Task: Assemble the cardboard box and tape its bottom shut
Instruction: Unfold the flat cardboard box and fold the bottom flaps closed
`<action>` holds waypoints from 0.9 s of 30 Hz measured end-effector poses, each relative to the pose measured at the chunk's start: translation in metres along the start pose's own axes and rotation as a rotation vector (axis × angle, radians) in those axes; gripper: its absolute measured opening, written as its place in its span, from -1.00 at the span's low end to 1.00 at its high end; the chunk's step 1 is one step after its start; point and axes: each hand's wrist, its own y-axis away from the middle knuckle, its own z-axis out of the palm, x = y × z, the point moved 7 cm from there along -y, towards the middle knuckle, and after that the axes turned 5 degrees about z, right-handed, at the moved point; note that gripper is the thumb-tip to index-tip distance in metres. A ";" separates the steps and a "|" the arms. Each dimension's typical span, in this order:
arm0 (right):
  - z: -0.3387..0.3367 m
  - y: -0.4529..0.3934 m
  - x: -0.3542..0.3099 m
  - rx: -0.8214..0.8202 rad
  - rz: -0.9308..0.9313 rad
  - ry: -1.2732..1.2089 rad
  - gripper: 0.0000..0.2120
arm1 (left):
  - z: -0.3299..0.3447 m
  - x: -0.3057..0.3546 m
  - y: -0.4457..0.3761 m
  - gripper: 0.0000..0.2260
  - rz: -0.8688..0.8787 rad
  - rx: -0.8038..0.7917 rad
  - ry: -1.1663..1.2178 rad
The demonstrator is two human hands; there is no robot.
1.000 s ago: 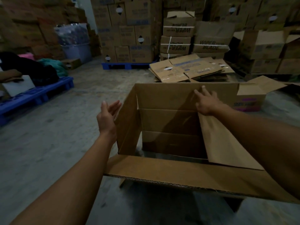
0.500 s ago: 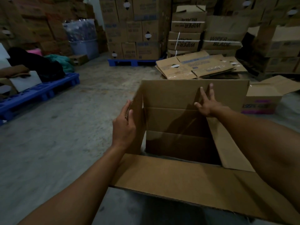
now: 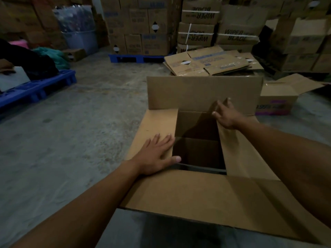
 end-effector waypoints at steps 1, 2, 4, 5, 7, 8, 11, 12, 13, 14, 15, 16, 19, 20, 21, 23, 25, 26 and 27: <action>0.005 0.008 0.003 -0.015 0.003 -0.003 -0.35 | 0.007 -0.001 -0.001 -0.33 -0.026 -0.058 -0.010; 0.010 0.017 0.005 -0.030 -0.002 -0.003 -0.35 | 0.011 -0.001 -0.002 -0.37 -0.045 -0.098 -0.014; 0.022 0.035 0.006 -0.084 -0.011 0.049 -0.38 | 0.015 0.000 -0.004 -0.43 -0.068 -0.157 -0.035; 0.030 0.041 0.009 -0.129 -0.006 0.101 -0.39 | 0.016 0.000 -0.005 -0.44 -0.076 -0.184 -0.048; 0.036 0.054 0.015 -0.187 0.015 0.200 -0.44 | 0.017 0.001 -0.006 -0.44 -0.092 -0.225 -0.068; 0.031 0.061 0.014 -0.159 0.001 0.215 -0.51 | 0.017 0.001 -0.006 -0.44 -0.099 -0.235 -0.073; -0.015 0.087 -0.012 0.278 -0.258 0.178 -0.79 | 0.021 -0.001 -0.005 -0.42 -0.102 -0.250 -0.072; -0.033 0.102 -0.025 0.483 -0.386 0.179 -0.81 | 0.022 -0.002 -0.005 -0.42 -0.100 -0.255 -0.071; -0.047 0.113 -0.035 0.649 -0.476 0.201 -0.77 | 0.022 -0.003 -0.004 -0.41 -0.100 -0.261 -0.070; -0.058 0.118 -0.042 0.763 -0.485 0.205 -0.66 | 0.021 -0.003 -0.004 -0.41 -0.103 -0.269 -0.070; -0.067 0.112 -0.042 0.807 -0.429 0.208 -0.56 | 0.020 -0.002 -0.003 -0.40 -0.108 -0.277 -0.075; -0.072 0.103 -0.041 0.787 -0.341 0.219 -0.51 | 0.019 0.000 -0.002 -0.40 -0.114 -0.286 -0.082; -0.064 0.080 -0.034 0.575 -0.153 0.326 -0.51 | 0.010 0.010 0.002 -0.35 -0.134 -0.337 -0.090; -0.060 0.078 -0.032 0.523 -0.135 0.353 -0.50 | 0.003 0.015 0.004 -0.32 -0.144 -0.373 -0.069; -0.055 0.079 -0.032 0.471 -0.128 0.352 -0.48 | -0.005 0.021 0.007 -0.28 -0.159 -0.423 -0.024; -0.036 0.080 -0.028 0.261 -0.122 0.316 -0.44 | -0.026 0.038 0.015 -0.13 -0.181 -0.552 0.151; -0.009 0.075 -0.018 -0.010 -0.069 0.299 -0.33 | -0.047 0.058 0.023 0.01 -0.147 -0.672 0.312; 0.000 0.073 -0.013 -0.110 -0.038 0.313 -0.27 | -0.055 0.069 0.027 0.03 -0.111 -0.720 0.345; 0.005 0.070 -0.009 -0.172 -0.010 0.319 -0.22 | -0.059 0.077 0.029 -0.01 -0.077 -0.760 0.347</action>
